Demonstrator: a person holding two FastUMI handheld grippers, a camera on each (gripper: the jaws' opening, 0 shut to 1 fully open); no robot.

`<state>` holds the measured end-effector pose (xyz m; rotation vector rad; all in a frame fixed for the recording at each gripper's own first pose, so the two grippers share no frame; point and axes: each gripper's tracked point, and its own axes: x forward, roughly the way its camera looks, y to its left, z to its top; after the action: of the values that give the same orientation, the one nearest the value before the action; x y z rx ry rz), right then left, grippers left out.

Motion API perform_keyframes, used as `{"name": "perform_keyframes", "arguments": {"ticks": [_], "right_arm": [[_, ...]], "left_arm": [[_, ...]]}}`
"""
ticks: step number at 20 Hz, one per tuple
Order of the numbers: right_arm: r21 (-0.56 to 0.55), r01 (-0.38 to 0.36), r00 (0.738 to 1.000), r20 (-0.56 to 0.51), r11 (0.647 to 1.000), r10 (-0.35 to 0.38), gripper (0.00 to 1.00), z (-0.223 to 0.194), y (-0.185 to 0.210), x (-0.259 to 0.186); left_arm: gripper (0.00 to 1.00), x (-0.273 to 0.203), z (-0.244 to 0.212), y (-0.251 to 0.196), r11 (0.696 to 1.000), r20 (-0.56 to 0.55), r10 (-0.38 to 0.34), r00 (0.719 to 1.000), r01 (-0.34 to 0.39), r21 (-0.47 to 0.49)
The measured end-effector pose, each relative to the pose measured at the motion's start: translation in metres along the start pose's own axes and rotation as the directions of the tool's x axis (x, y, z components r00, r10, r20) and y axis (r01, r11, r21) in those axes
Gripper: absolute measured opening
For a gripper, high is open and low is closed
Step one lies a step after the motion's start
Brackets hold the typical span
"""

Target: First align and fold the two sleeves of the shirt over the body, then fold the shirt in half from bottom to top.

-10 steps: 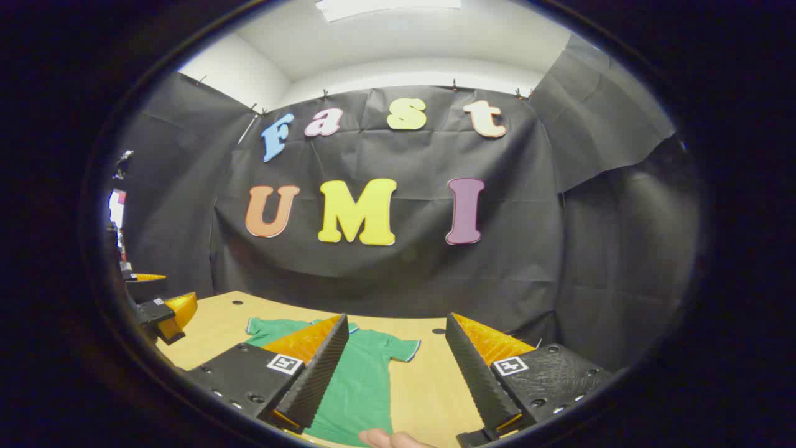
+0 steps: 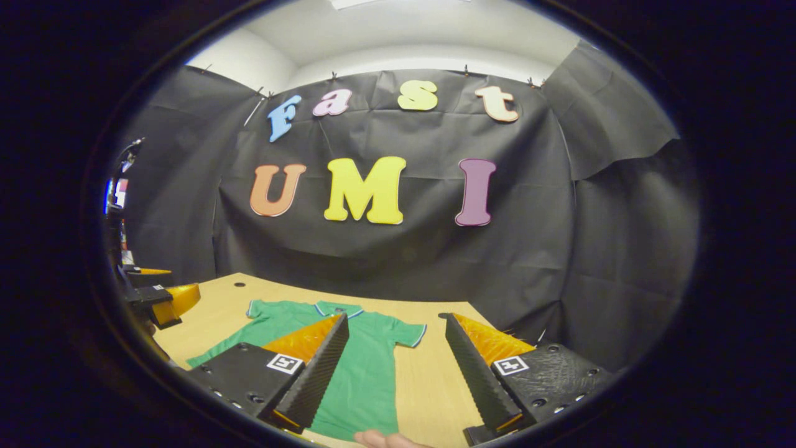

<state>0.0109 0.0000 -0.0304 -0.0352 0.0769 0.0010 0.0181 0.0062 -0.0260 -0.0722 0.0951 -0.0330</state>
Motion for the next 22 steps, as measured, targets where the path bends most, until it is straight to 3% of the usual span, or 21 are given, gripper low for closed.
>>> {"name": "perform_keyframes", "arguments": {"ticks": [8,12,17,22], "right_arm": [[-0.001,-0.001,1.000,-0.028,1.000,0.001,0.94,-0.013,0.000,0.008],[-0.013,0.009,0.999,-0.036,1.000,-0.009,0.95,-0.018,-0.006,0.034],[-0.017,0.007,0.997,-0.075,1.000,-0.009,0.95,-0.031,-0.022,0.108],[0.010,0.040,0.975,-0.221,0.999,-0.037,0.95,-0.082,-0.037,0.215]], "left_arm": [[1.00,0.004,-0.004,0.002,1.000,-0.008,0.013,1.000,-0.013,-0.001],[1.00,0.006,-0.009,0.000,1.000,-0.024,0.010,1.000,-0.010,0.007],[1.00,0.011,-0.015,-0.003,1.000,-0.040,0.000,0.999,-0.001,-0.016],[1.00,0.023,-0.029,0.001,1.000,-0.072,0.015,0.997,-0.015,-0.004]]}}
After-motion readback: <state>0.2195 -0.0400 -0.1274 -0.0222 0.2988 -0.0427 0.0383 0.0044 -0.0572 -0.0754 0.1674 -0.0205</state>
